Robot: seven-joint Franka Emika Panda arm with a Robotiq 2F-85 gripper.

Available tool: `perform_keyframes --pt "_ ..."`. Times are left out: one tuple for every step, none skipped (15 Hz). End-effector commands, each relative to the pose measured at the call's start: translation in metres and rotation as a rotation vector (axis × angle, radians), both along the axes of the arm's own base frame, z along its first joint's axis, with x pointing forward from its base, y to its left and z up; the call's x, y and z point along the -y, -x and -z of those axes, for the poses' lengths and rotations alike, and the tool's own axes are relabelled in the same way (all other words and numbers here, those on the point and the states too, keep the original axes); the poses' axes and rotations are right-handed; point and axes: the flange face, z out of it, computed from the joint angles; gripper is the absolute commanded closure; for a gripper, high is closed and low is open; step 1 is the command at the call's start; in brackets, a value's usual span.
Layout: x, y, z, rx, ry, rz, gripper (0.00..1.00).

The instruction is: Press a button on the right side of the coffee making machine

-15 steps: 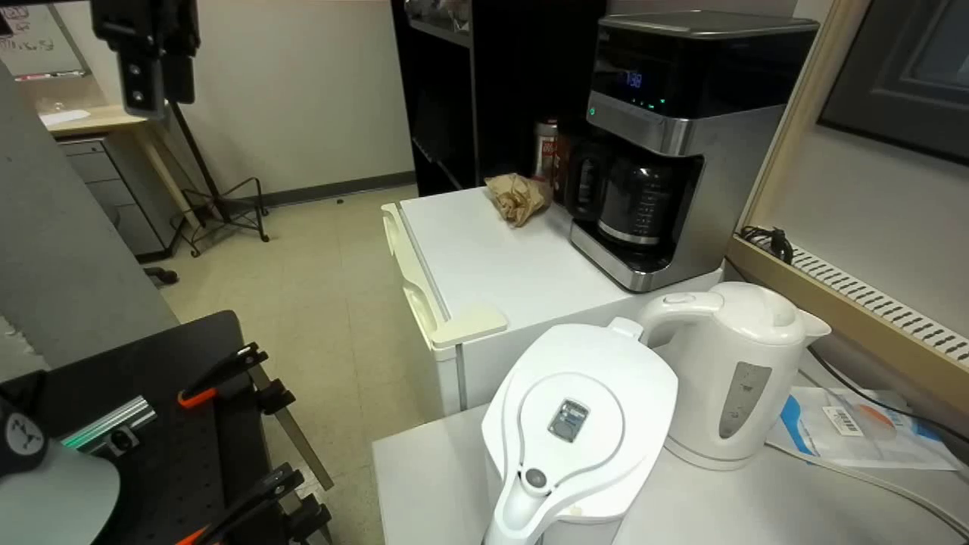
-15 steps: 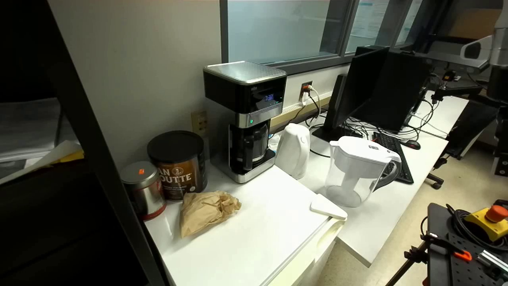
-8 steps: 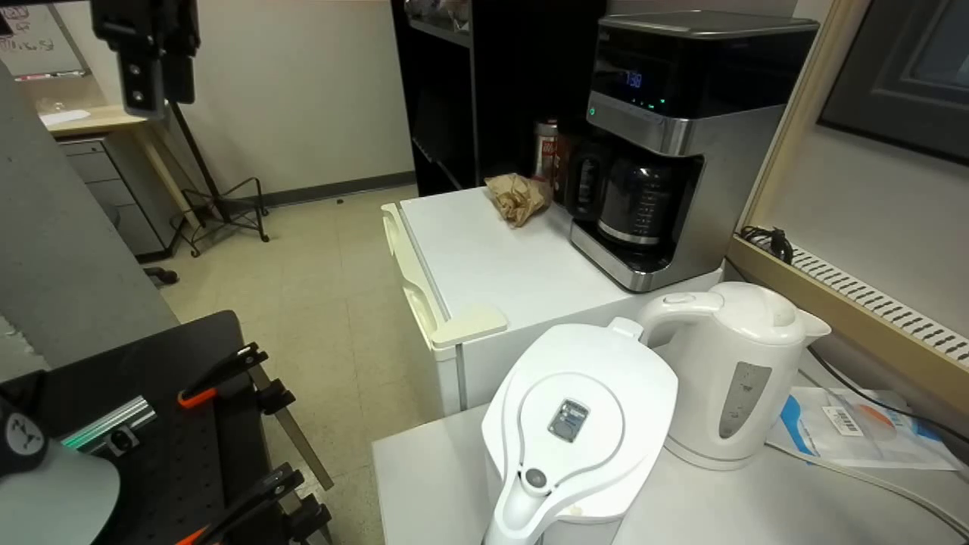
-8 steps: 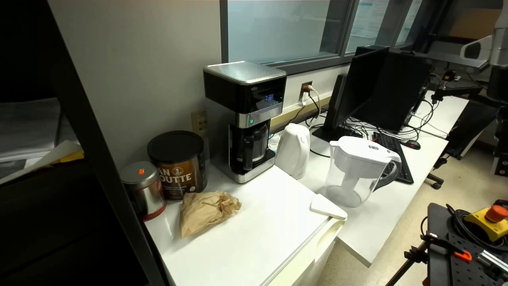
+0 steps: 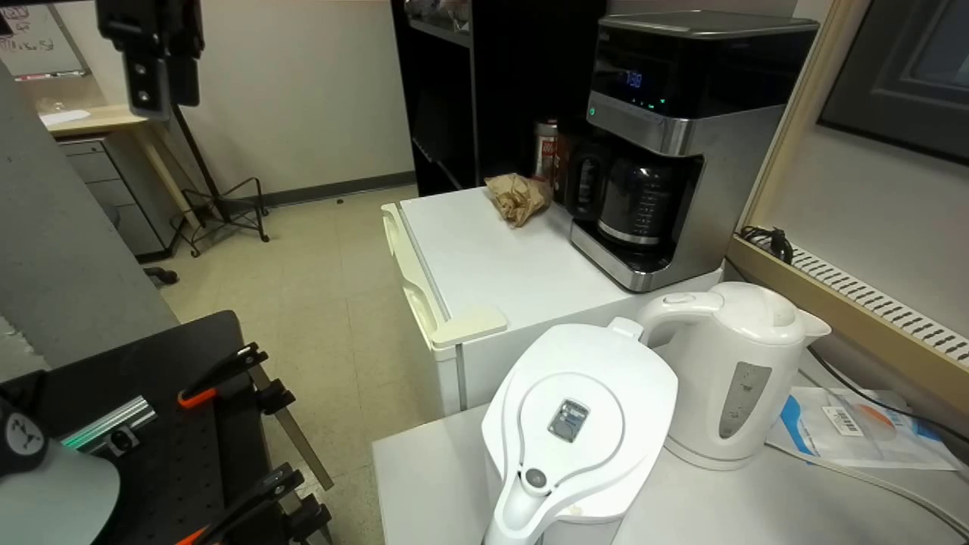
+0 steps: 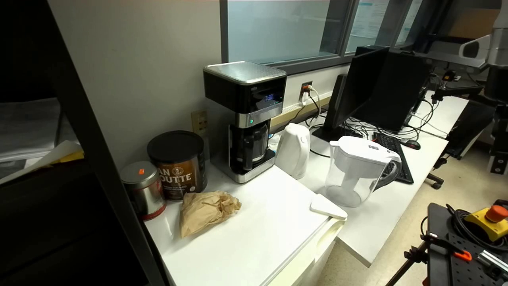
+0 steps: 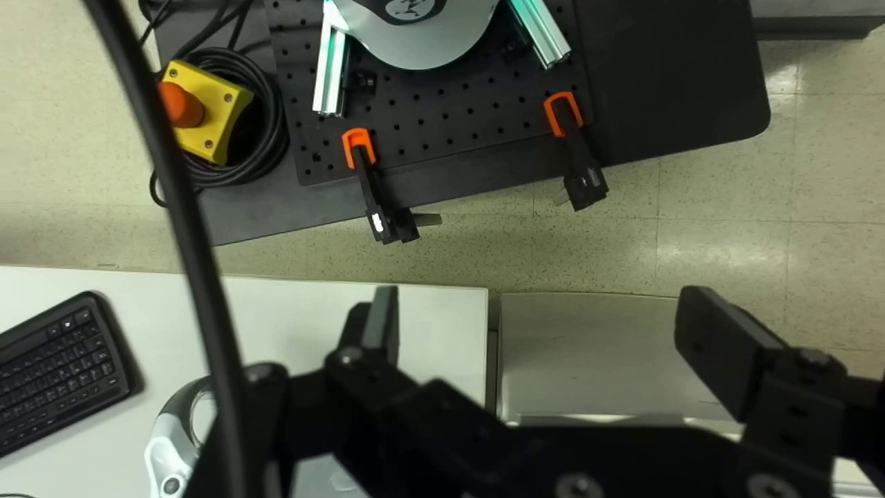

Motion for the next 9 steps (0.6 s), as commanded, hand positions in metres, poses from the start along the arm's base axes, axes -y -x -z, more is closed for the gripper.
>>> perform_keyframes --pt "0.006 -0.009 -0.001 0.027 0.042 -0.034 0.00" --pt "0.007 -0.012 -0.001 0.038 0.065 -0.046 0.00" --pt "0.009 -0.014 -0.001 0.042 0.074 -0.052 0.00" --pt "0.011 -0.018 0.000 0.053 0.096 -0.063 0.00" --pt "0.013 -0.021 0.001 0.057 0.109 -0.075 0.00" --pt "0.015 -0.024 0.001 0.069 0.128 -0.087 0.00" --pt "0.016 -0.028 0.002 0.081 0.143 -0.100 0.00" --pt "0.017 -0.032 0.003 0.089 0.157 -0.114 0.00" --pt "0.018 -0.036 0.004 0.099 0.175 -0.130 0.00"
